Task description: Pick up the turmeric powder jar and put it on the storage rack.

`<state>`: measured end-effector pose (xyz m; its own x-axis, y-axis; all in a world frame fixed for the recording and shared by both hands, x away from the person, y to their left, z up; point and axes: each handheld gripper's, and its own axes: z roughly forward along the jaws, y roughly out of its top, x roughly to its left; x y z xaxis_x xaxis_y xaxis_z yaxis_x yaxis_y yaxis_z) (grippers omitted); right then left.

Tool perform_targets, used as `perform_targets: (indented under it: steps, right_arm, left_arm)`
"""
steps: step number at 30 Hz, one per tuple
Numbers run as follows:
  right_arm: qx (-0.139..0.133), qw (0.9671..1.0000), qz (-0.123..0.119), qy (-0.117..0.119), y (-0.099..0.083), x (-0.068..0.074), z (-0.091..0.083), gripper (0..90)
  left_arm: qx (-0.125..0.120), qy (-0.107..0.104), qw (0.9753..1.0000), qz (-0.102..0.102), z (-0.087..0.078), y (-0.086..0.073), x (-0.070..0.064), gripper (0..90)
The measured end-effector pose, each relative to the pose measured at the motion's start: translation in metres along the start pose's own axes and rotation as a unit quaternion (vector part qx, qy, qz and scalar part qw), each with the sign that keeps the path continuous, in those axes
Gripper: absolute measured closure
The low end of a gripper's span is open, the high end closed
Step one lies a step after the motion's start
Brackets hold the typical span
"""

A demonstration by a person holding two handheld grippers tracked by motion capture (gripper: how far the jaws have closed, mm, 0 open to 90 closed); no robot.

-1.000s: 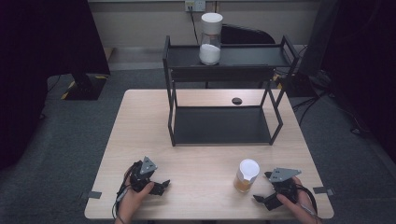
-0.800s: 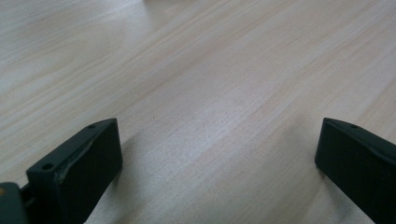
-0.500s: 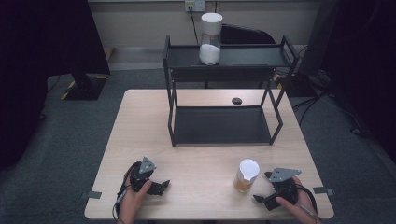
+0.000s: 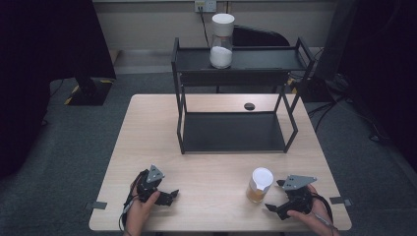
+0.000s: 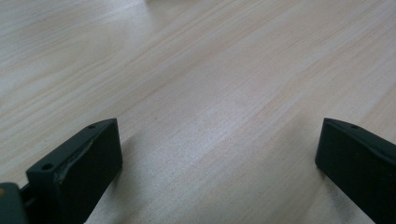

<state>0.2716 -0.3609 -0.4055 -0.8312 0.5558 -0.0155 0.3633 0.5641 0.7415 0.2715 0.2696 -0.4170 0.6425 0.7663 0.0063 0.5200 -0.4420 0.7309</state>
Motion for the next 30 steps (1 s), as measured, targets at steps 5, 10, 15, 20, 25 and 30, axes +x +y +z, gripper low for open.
perform_targets:
  steps: [5,10,15,20,25,30]
  right_arm:
    - [-0.024,0.9995,0.009,0.017,0.006,-0.005,-0.002,1.0]
    - [-0.046,0.9982,0.016,0.035,0.011,-0.008,0.0,0.9]
    - [-0.062,0.997,0.015,0.043,0.016,-0.009,0.006,6.4]
    - [-0.074,0.9955,0.005,0.058,0.019,-0.011,0.015,19.1]
    - [-0.098,0.9927,0.005,0.07,0.016,-0.012,0.018,28.3]
    - [-0.089,0.994,-0.004,0.063,0.023,-0.01,0.017,29.2]
  left_arm:
    - [0.0,0.0,1.0,0.0,0.0,0.0,0.0,0.0]
    - [0.0,0.0,1.0,0.0,0.0,0.0,0.0,0.0]
    - [0.0,0.0,1.0,0.0,0.0,0.0,0.0,0.0]
    - [0.0,0.0,1.0,0.0,0.0,0.0,0.0,0.0]
    - [0.0,0.0,1.0,0.0,0.0,0.0,0.0,0.0]
    - [0.0,0.0,1.0,0.0,0.0,0.0,0.0,0.0]
